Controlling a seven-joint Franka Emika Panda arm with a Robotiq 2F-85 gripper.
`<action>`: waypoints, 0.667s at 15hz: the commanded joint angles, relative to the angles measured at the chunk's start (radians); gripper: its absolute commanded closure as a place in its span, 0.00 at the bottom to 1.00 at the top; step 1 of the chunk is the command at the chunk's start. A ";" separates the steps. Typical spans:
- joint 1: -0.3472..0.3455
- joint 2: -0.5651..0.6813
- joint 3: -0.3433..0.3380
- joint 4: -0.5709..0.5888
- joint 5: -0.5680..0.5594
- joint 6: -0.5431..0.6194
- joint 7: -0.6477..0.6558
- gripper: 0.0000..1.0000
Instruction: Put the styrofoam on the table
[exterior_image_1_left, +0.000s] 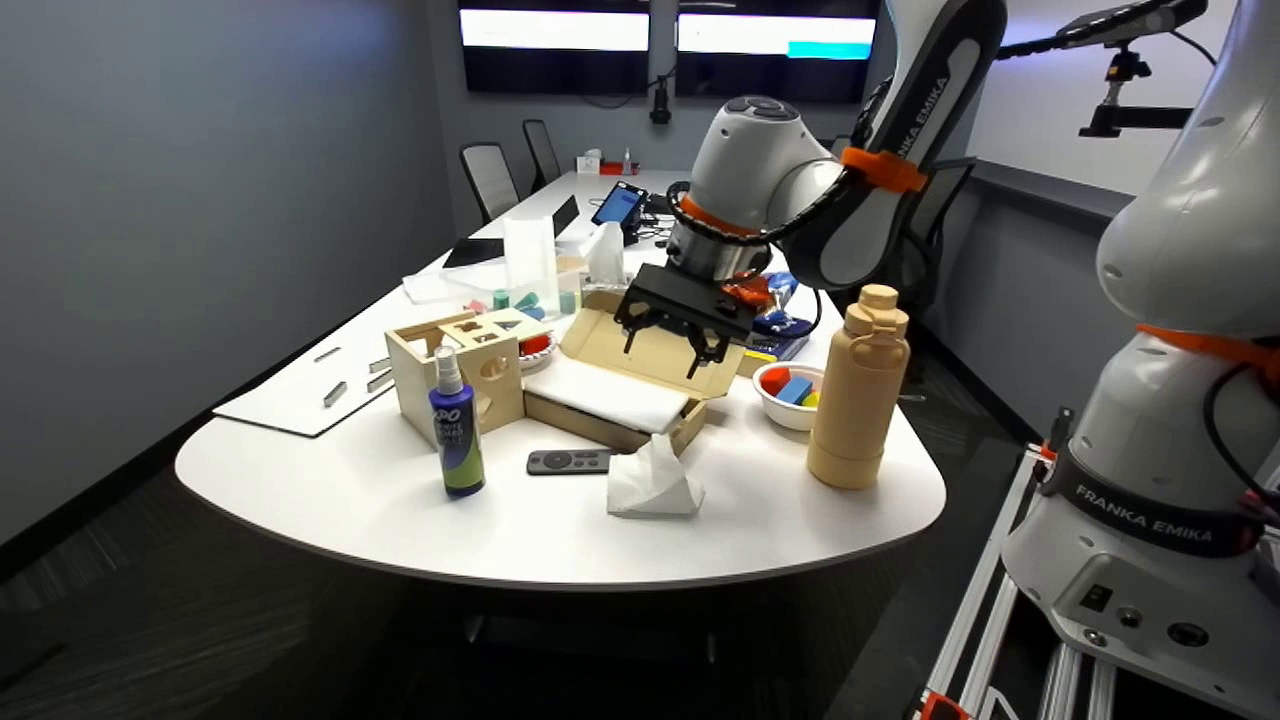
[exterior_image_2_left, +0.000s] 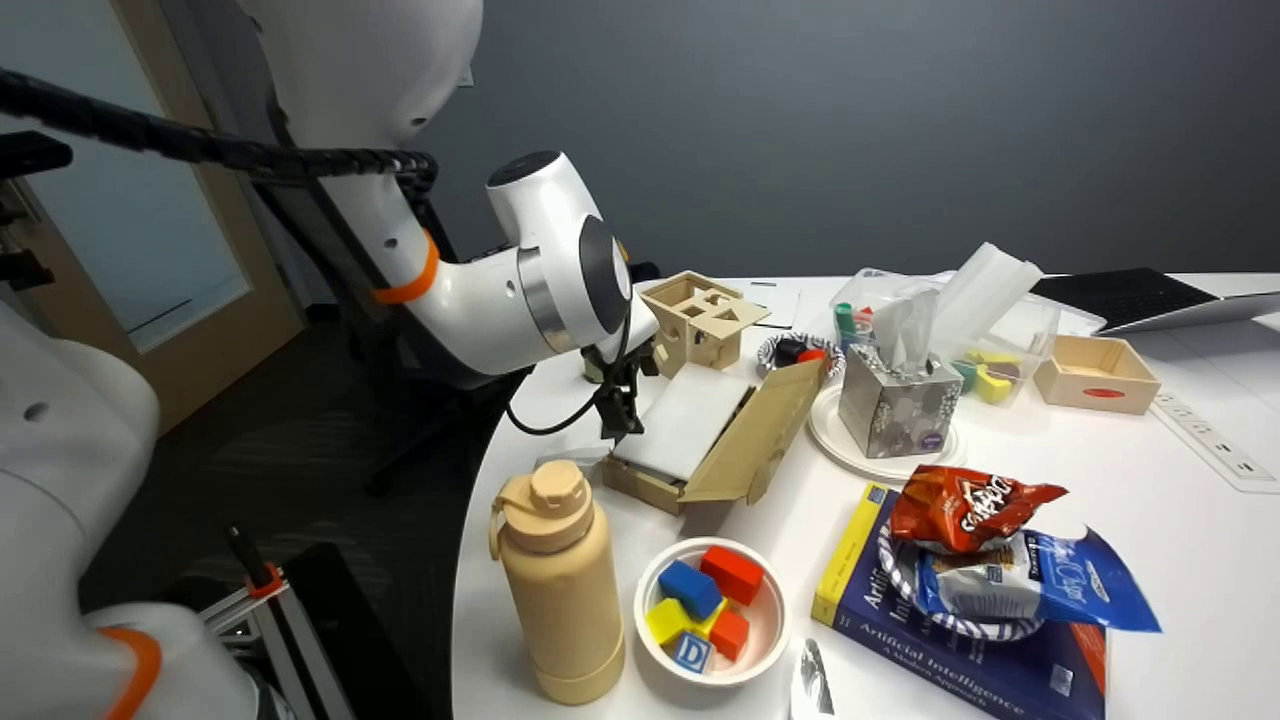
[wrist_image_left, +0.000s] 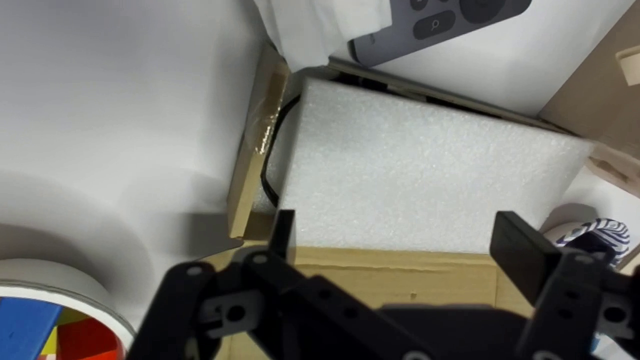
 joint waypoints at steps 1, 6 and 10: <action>0.046 0.104 -0.061 0.085 -0.148 -0.002 0.130 0.00; 0.131 0.211 -0.149 0.163 -0.289 -0.003 0.260 0.00; 0.189 0.275 -0.208 0.211 -0.350 -0.004 0.330 0.00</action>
